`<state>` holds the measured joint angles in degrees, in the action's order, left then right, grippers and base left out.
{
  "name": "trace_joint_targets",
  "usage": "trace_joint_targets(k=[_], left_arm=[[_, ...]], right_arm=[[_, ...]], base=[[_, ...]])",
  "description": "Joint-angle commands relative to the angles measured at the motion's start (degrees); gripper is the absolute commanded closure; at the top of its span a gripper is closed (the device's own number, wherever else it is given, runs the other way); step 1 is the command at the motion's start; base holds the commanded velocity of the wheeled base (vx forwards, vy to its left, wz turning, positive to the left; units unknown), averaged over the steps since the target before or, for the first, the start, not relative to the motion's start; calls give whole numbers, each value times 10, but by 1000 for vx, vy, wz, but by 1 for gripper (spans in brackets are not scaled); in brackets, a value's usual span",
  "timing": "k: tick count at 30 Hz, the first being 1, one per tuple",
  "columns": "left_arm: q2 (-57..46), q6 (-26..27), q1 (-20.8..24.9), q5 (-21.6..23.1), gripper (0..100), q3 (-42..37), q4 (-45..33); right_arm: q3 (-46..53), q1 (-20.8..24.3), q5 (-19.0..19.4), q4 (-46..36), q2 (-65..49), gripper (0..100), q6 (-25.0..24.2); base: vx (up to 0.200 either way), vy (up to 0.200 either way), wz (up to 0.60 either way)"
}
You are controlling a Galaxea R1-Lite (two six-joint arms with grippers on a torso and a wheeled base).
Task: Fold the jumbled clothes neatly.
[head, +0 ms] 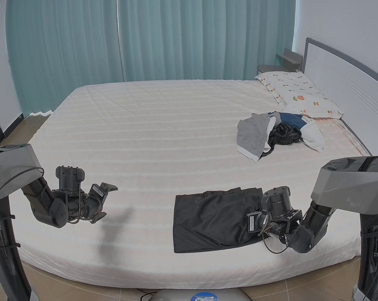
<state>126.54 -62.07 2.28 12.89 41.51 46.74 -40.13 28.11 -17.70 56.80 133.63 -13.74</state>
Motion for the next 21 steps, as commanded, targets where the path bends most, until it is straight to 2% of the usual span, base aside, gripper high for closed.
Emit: trace_joint_targets(k=[1,5,7,8,21], left_arm=[[2,0,0,-1,0,2,0],[3,0,0,-1,0,2,0],[3,0,0,-1,0,2,0],[3,0,0,-1,0,2,0],[3,2,1,-1,0,2,-1]], right_arm=[[55,-31,25,10,-32,100,0],[93,-56,72,35,-30,100,6],[96,-58,77,38,-30,100,6],[106,-70,92,44,-25,100,7],[104,-95,104,46,4,100,32]], base=[[0,0,0],[0,0,0],[0,0,0],[0,0,0],[0,0,0]])
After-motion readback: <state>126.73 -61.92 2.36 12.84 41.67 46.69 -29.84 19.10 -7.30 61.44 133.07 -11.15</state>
